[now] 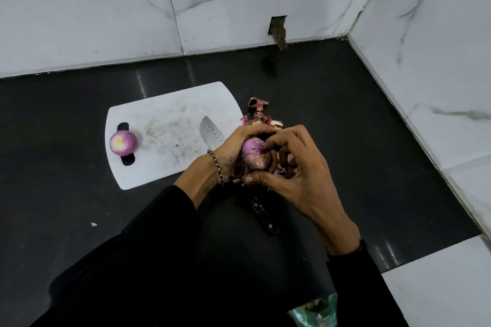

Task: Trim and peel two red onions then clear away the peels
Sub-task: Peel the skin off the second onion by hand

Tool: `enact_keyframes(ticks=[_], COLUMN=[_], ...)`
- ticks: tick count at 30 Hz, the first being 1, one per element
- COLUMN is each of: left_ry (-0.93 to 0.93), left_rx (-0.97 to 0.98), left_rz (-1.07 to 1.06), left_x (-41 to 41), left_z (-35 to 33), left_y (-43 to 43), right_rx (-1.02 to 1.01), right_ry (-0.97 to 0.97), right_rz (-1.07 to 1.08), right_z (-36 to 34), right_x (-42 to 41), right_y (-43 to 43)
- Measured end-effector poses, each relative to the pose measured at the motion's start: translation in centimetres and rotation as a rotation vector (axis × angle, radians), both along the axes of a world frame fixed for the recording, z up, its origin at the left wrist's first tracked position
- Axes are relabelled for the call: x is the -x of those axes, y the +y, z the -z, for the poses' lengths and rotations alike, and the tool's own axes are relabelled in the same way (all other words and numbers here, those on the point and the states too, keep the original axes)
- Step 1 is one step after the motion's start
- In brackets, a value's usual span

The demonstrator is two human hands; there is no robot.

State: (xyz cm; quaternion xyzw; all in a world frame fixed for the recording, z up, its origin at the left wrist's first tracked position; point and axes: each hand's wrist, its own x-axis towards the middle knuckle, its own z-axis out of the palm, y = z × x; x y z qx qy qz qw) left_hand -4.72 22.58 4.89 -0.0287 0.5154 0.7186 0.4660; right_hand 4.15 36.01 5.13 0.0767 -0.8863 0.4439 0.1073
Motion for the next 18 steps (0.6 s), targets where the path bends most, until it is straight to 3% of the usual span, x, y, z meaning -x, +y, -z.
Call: enact_keyframes(ticks=[7, 18], left_ry=[-0.045, -0.052], left_rx=[-0.003, 0.010], left_rz=[0.010, -0.012], left_x=[-0.39, -0.71], left_z=[-0.45, -0.16], left_y=[0.28, 0.30], right_rx=[-0.072, 0.017], right_ry=[0.040, 0.015], right_rz=[-0.005, 0.044], right_z=[0.24, 0.32], right_x=[-0.09, -0.87], right_y=[0.20, -0.10])
